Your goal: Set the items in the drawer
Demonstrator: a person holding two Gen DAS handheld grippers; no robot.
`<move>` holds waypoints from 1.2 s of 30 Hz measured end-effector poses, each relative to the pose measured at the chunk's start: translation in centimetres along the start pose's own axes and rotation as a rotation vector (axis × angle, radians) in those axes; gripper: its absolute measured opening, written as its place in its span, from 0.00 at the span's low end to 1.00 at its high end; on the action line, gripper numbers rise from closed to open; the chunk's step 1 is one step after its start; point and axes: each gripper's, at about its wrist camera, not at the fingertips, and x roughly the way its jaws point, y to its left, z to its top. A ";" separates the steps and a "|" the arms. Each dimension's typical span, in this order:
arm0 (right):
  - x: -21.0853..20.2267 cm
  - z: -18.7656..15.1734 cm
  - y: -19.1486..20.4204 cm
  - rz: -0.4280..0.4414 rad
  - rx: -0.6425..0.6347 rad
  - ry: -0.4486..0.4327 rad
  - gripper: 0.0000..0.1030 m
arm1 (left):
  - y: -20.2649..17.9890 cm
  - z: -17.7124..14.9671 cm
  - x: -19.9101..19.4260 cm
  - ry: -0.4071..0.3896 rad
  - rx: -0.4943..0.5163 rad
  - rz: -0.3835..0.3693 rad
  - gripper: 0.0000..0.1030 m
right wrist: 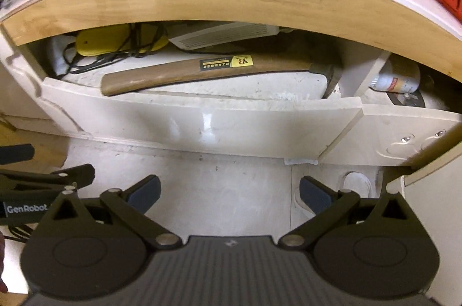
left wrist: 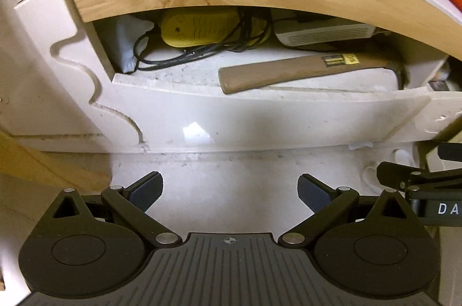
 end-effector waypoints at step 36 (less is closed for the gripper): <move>-11.7 -5.7 -0.7 0.055 0.041 -0.202 1.00 | 0.5 -6.1 -11.8 -0.189 -0.042 0.008 1.00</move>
